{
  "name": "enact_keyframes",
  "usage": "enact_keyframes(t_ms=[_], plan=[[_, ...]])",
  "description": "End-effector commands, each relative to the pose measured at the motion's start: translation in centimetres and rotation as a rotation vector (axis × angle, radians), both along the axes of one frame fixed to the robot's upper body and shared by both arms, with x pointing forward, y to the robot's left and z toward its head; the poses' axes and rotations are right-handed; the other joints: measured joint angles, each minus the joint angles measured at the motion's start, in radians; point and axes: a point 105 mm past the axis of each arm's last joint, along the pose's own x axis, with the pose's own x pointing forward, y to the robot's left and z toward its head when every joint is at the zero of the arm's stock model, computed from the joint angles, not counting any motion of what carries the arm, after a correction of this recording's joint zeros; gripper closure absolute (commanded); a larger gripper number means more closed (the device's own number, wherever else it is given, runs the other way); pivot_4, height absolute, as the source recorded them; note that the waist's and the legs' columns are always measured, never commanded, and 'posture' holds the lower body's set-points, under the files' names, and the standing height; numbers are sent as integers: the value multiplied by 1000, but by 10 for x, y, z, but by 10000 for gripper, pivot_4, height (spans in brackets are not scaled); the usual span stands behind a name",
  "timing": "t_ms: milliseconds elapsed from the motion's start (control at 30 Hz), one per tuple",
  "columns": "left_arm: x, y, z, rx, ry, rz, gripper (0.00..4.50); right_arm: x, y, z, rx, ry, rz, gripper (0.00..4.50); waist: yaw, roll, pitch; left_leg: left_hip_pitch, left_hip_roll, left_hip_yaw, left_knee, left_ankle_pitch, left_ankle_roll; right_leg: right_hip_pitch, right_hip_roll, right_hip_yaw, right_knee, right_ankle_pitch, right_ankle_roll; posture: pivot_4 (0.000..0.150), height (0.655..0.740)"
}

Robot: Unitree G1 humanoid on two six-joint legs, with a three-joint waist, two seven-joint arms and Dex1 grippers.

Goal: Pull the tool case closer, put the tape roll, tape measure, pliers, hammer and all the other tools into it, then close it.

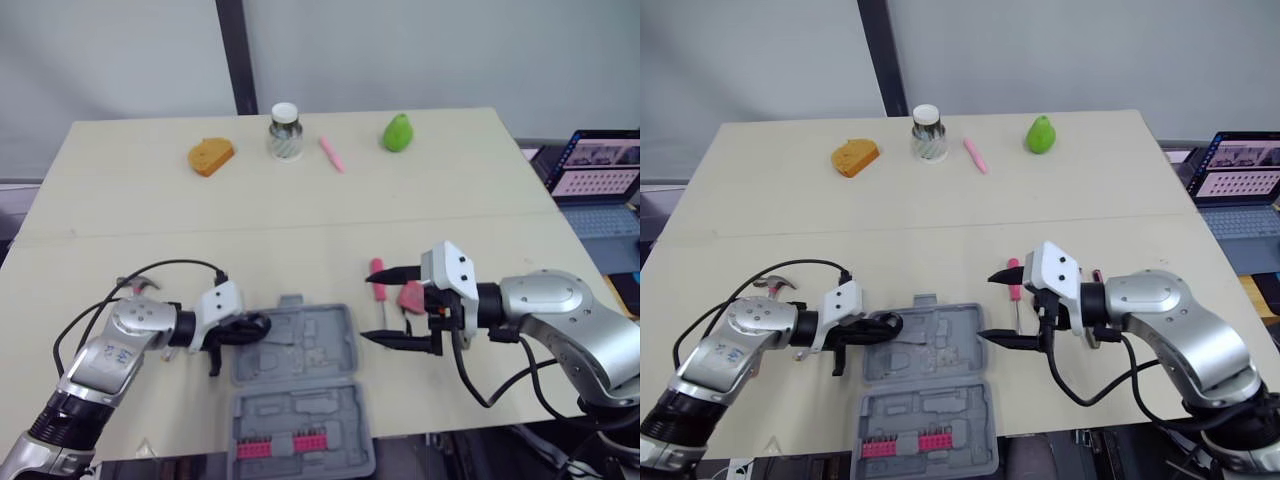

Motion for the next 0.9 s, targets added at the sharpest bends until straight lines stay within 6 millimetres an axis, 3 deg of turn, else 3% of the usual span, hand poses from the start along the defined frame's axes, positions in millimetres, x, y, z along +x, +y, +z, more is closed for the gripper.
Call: enact_keyframes(t_ms=[33,900], plan=[[1,3,3,23,-15,-5,44514,-5,4,8,-4,-46,38,0,-1,0,0,0,0,0,0,0,0,0,0,0,0,0,0,1500,7400],[4,22,-2,35,8,52,44514,-7,6,6,19,-45,41,0,-1,0,0,0,0,0,0,0,0,0,0,0,0,0,0,1500,7400]])
